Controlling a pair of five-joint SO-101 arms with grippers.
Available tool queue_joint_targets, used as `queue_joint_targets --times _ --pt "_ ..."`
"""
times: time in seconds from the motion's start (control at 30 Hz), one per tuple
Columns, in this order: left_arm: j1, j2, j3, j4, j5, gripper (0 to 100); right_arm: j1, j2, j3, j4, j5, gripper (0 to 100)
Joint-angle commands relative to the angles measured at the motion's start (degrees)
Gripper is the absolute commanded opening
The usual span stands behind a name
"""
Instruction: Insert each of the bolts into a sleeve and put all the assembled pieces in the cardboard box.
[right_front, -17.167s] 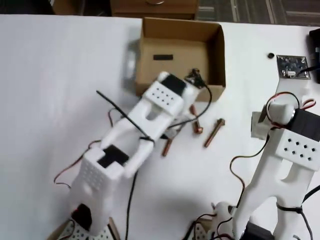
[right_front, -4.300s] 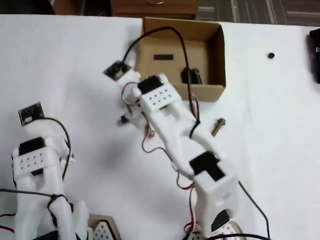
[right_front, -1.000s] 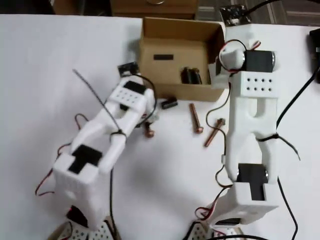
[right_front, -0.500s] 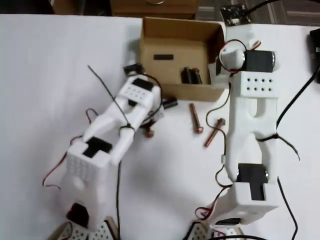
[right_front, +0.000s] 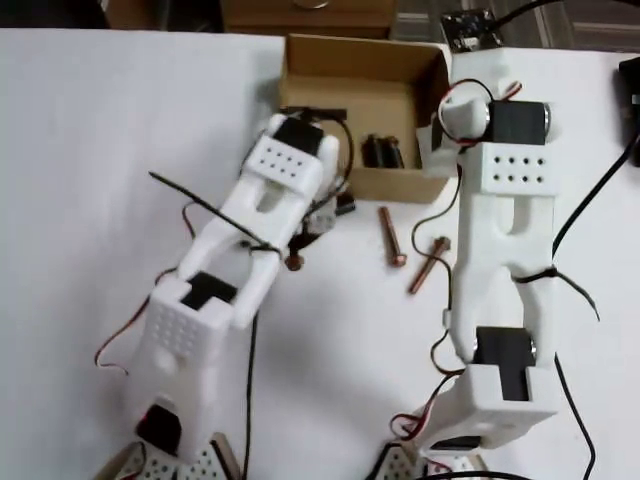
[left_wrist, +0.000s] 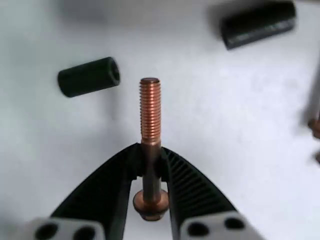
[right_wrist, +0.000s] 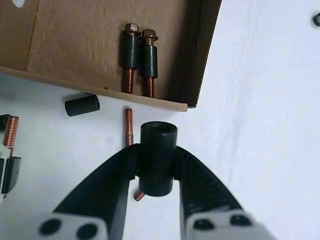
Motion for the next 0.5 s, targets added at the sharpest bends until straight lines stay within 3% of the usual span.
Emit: queue_joint_targets --times 0.0,0.13,0.33,0.47 --pt "-0.3 -7.7 -0.7 1.6 -11.9 2 0.4 -3.6 -2.1 -0.2 0.2 2.1" --pt "-4.8 -14.1 5.2 1.5 -27.2 2 0.4 -3.6 -2.1 -0.2 0.2 2.1" --pt "-13.8 -21.5 16.6 1.2 -58.5 2 0.1 -3.6 -1.6 -1.1 0.2 2.1" --pt "-15.4 -25.2 25.9 1.2 -79.9 2 0.0 -3.7 2.3 -4.7 0.2 2.1"
